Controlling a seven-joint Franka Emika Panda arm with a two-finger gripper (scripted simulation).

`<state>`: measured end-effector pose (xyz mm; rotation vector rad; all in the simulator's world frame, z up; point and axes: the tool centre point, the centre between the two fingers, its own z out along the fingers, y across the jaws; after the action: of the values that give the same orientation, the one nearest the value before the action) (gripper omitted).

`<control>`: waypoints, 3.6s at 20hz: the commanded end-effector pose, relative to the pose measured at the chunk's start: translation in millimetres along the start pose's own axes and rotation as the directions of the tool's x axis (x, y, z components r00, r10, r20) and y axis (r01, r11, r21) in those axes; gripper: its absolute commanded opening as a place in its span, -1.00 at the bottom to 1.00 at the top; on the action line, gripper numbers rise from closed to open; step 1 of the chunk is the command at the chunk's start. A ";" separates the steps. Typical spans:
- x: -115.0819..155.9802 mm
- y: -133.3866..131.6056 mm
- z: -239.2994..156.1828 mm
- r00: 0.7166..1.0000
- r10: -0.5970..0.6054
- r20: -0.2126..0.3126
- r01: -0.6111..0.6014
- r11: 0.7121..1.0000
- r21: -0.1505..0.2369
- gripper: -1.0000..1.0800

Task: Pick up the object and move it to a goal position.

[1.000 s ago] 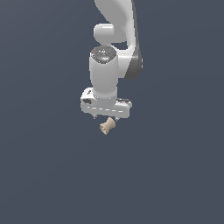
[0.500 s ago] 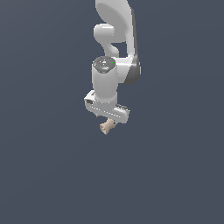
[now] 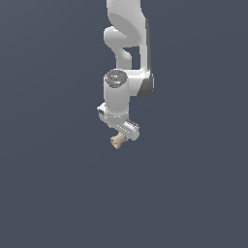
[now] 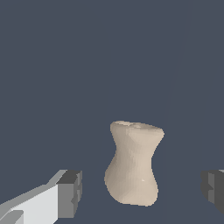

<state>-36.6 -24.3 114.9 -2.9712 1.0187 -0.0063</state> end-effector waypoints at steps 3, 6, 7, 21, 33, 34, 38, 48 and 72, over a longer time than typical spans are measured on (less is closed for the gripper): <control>-4.1 3.6 7.8 0.998 0.067 0.002 -0.067 0.998 -0.001 0.92; -5.7 5.0 10.8 0.996 0.092 0.003 -0.092 0.996 -0.002 0.92; -6.1 5.3 11.4 0.995 0.098 0.003 -0.098 0.995 -0.002 0.92; -7.4 6.5 43.8 0.995 0.103 0.003 -0.103 0.995 -0.003 0.92; -7.0 5.9 62.3 0.995 0.105 0.003 -0.105 0.995 -0.002 -1.00; -7.0 5.9 62.3 0.995 0.105 0.003 -0.105 0.995 -0.002 -1.00; -7.0 5.9 62.3 0.995 0.105 0.003 -0.105 0.995 -0.002 -1.00; -11.2 -0.6 43.4 0.995 0.104 0.003 -0.104 0.995 -0.002 -1.00; -54.4 -75.8 -182.8 0.994 0.106 0.001 -0.106 0.994 -0.004 -1.00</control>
<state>-34.2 63.0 281.5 -2.9152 1.1756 -0.0030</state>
